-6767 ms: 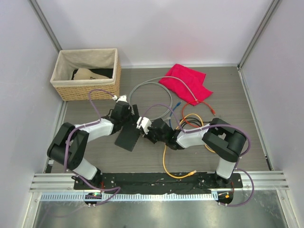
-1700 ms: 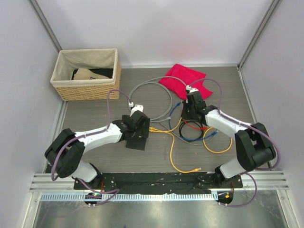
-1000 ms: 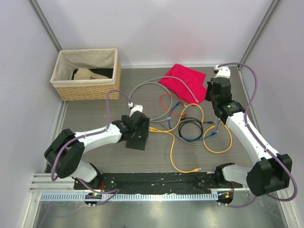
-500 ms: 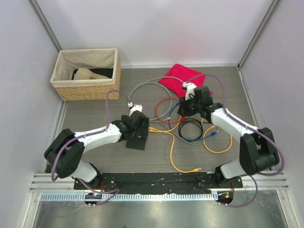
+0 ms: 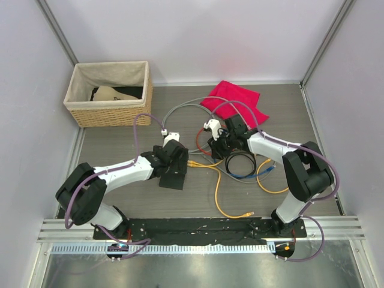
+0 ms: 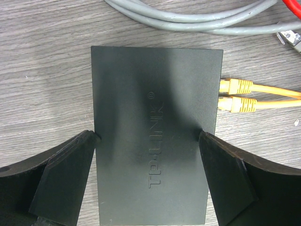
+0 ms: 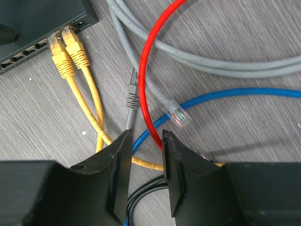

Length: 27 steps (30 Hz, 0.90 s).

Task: Insert the plug into the switch port
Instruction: Adjust the connector at the center of the board.

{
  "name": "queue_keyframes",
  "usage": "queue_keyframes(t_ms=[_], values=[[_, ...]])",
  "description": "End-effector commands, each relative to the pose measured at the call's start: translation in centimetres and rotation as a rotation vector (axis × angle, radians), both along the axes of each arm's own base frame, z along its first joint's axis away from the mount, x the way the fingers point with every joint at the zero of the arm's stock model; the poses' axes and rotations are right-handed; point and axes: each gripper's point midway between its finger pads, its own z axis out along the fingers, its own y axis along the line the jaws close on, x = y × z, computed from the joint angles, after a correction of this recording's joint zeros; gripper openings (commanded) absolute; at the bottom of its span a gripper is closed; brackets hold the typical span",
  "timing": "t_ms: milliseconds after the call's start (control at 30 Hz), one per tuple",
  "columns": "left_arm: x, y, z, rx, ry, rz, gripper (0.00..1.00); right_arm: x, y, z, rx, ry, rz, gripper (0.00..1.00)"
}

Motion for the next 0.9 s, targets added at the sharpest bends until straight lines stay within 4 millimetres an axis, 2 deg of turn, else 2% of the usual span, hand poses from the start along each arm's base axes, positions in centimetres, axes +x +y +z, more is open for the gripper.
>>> queue_keyframes(t_ms=[0, 133, 233, 333, 500, 600, 633, 733, 767, 867], values=[[-3.1, 1.6, -2.9, 0.057, 0.143, -0.014, 0.96, 1.0, 1.2, 0.7, -0.007, -0.059, 0.095, 0.37], [-3.2, 1.5, -2.9, 0.055, 0.145, -0.015, 0.96, 0.1, 1.5, 0.3, -0.009, -0.016, 0.135, 0.25], [-3.1, 1.5, -2.9, 0.052, 0.143, -0.016, 0.96, -0.3, 1.7, 1.2, 0.000, -0.019, 0.156, 0.10], [-3.1, 1.5, -2.9, 0.052, 0.142, -0.018, 0.95, -0.6, 1.9, 2.4, 0.017, -0.038, 0.171, 0.03], [-3.2, 1.4, -3.0, 0.050, 0.144, -0.019, 0.95, -0.2, 1.8, 3.4, 0.012, -0.057, 0.154, 0.01], [-3.2, 1.5, -2.9, 0.052, 0.143, -0.020, 0.95, 0.5, 1.8, 5.2, 0.021, -0.105, 0.127, 0.01], [-3.2, 1.6, -2.8, 0.053, 0.140, -0.018, 0.95, 1.1, 1.6, 6.0, 0.020, -0.137, 0.097, 0.01], [-3.1, 1.6, -2.6, 0.051, 0.131, -0.017, 0.95, 2.6, 1.8, 10.6, 0.070, -0.271, 0.045, 0.01], [-3.0, 1.6, -2.6, 0.052, 0.128, -0.016, 0.95, 3.1, 1.6, 12.8, 0.092, -0.328, 0.013, 0.01], [-3.1, 1.6, -2.6, 0.052, 0.132, -0.017, 0.95, 5.5, 0.7, 17.3, 0.111, -0.475, -0.105, 0.01]])
